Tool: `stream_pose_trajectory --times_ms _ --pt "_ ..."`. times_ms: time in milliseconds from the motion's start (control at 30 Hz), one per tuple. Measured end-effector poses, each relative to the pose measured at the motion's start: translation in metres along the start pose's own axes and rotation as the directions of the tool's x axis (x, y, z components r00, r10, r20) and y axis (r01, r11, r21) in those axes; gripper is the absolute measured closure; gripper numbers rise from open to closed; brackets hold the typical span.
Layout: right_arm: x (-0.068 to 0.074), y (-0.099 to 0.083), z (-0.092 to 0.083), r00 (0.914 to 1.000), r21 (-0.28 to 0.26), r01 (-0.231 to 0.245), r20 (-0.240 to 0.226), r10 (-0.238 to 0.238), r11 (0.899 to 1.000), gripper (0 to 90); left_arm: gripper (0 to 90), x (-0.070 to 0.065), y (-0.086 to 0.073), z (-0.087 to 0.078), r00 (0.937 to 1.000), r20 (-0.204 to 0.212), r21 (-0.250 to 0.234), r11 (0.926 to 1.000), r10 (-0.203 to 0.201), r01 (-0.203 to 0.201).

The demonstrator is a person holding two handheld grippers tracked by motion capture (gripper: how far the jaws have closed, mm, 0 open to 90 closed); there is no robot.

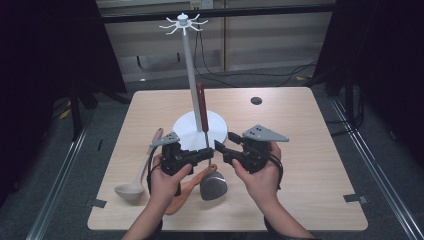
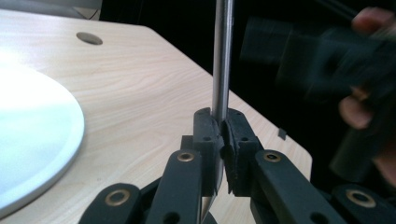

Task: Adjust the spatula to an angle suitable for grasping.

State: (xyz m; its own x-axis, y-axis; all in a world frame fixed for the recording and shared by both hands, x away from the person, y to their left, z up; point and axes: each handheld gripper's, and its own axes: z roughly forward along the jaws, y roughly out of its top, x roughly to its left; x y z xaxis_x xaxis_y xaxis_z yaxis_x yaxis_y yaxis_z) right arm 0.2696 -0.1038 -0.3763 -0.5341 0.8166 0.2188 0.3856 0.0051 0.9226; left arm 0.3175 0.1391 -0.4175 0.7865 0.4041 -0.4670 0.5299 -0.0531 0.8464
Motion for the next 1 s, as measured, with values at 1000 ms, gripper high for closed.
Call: stream_pose_trajectory --times_ms 1000 --pt "-0.057 -0.073 -0.007 0.9823 0.268 0.185 -0.024 -0.186 0.945 10.3 84.4 0.004 0.080 -0.019 0.9914 0.021 -0.037 0.9911 0.129 -0.128"
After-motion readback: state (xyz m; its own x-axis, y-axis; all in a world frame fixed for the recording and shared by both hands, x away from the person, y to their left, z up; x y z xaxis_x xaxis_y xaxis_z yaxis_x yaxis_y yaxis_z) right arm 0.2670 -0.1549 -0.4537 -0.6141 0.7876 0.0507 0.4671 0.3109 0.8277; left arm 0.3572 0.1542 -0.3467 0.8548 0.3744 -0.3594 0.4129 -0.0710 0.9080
